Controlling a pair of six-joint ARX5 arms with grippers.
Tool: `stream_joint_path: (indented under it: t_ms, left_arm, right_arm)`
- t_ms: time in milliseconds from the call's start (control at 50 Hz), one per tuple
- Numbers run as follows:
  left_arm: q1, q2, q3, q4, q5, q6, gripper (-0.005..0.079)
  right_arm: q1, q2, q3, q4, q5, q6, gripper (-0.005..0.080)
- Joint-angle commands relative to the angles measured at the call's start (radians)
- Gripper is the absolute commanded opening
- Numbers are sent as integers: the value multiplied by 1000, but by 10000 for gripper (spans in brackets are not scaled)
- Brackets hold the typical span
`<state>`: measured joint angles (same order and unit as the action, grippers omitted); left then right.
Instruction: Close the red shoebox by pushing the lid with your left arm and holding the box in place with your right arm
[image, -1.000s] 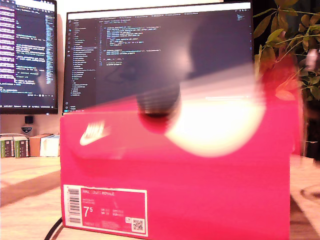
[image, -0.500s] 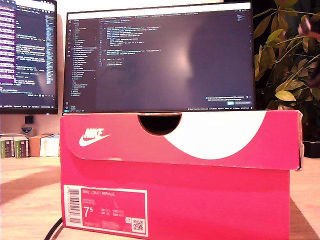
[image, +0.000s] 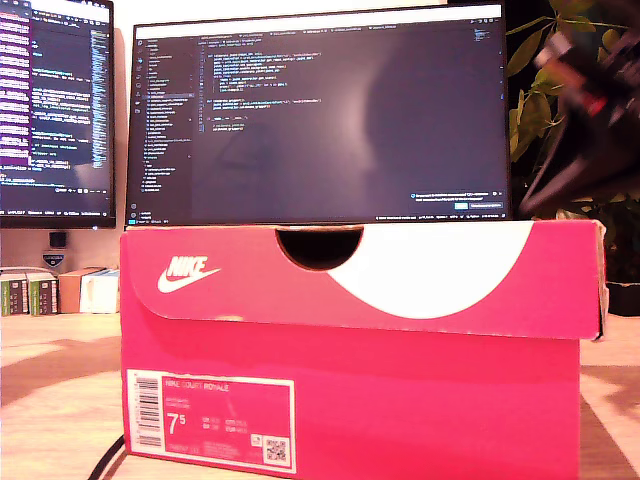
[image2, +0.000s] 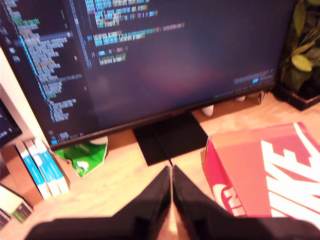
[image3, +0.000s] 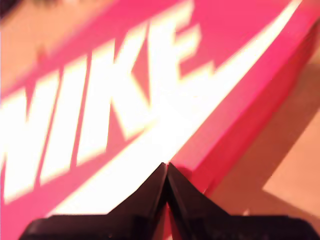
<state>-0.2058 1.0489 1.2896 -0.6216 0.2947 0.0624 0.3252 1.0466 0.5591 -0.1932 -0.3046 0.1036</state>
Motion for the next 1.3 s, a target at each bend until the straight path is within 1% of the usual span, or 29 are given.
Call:
stream_joint_path:
  t_ms: [0, 120, 160, 260, 340, 500, 620, 700, 780, 880, 1060, 1280]
  left_arm:
    - [5, -4, -8, 6, 4, -2, -19]
    - [5, -4, -8, -9, 4, -2, -19]
    - [5, -5, -8, -9, 3, -2, -19]
    - [5, -27, -8, -1, 3, -2, -19]
    - [5, -54, -8, -3, -9, -2, -19]
    - [5, -112, -28, -2, -43, 6, -19]
    - [5, -171, -99, 24, -52, 6, -19]
    - [5, -216, -168, 61, -57, -1, -19]
    - [5, -262, -236, 92, -60, -10, -19]
    - [5, -308, -307, 128, -60, -10, -19]
    - [5, -372, -415, 201, -59, -11, -19]
    - [5, -391, -467, 227, -56, -10, -19]
  right_arm:
    - [14, 29, 1, -14, -2, -5, -13]
    - [27, 57, 1, -13, 0, -25, -12]
    - [32, 54, 1, 16, -1, -57, -13]
    - [37, 10, 2, 109, 10, -50, -13]
    - [37, -39, 5, 135, 76, -26, -13]
    - [36, -149, 5, 105, 201, -61, -13]
    - [36, -247, 5, 69, 304, -68, -13]
    - [33, -322, 5, 41, 370, -84, -13]
    - [23, -397, 5, 6, 406, -108, -13]
    - [-2, -477, 4, -45, 451, -111, -13]
    - [-76, -607, 4, -135, 500, -145, -13]
    - [-192, -711, 4, -205, 499, -157, -13]
